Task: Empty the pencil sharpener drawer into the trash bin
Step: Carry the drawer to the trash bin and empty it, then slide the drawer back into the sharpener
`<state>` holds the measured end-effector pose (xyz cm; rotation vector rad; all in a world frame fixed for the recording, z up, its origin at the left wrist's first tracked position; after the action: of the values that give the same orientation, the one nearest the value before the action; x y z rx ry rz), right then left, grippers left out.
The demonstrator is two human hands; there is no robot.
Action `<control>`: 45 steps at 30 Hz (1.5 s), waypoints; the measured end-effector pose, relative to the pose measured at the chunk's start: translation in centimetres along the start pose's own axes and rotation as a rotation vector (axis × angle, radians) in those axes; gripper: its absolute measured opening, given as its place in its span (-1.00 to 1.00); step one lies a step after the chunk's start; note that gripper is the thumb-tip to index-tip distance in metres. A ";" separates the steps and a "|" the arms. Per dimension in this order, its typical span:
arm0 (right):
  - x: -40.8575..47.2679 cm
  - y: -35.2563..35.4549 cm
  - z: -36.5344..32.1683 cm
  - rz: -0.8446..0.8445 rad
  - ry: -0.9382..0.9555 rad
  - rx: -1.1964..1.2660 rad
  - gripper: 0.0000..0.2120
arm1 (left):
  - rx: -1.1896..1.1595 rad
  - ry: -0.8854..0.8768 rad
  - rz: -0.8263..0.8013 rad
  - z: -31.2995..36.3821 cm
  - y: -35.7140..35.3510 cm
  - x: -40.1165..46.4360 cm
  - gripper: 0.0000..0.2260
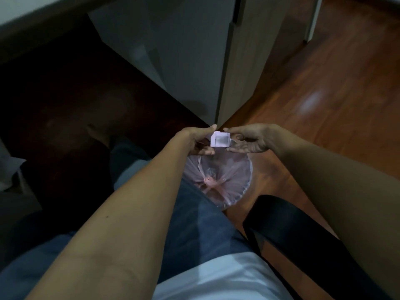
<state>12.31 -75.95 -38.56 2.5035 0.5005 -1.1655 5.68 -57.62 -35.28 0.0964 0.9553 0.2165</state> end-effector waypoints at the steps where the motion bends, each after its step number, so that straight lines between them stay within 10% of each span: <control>1: -0.1 0.2 -0.3 0.008 0.012 -0.003 -0.50 | 0.002 -0.006 0.007 0.3 0.0 -0.2 -0.43; 45: -27.7 9.6 -20.9 0.185 0.921 0.240 -0.45 | 0.027 -1.160 -0.063 22.0 4.6 -22.9 -0.52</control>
<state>13.71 -80.06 -2.87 3.1147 0.3260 0.0670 10.25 -58.05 -3.55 0.1874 -0.1944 0.0595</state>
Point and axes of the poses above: each hand's wrist, its own x-axis towards the middle knuckle, its own y-axis out of the back of the hand, z = x × y, the point moved 1 cm from there along x, towards the middle knuckle, and after that the axes turned 10 degrees about z, right-handed, at the moved point
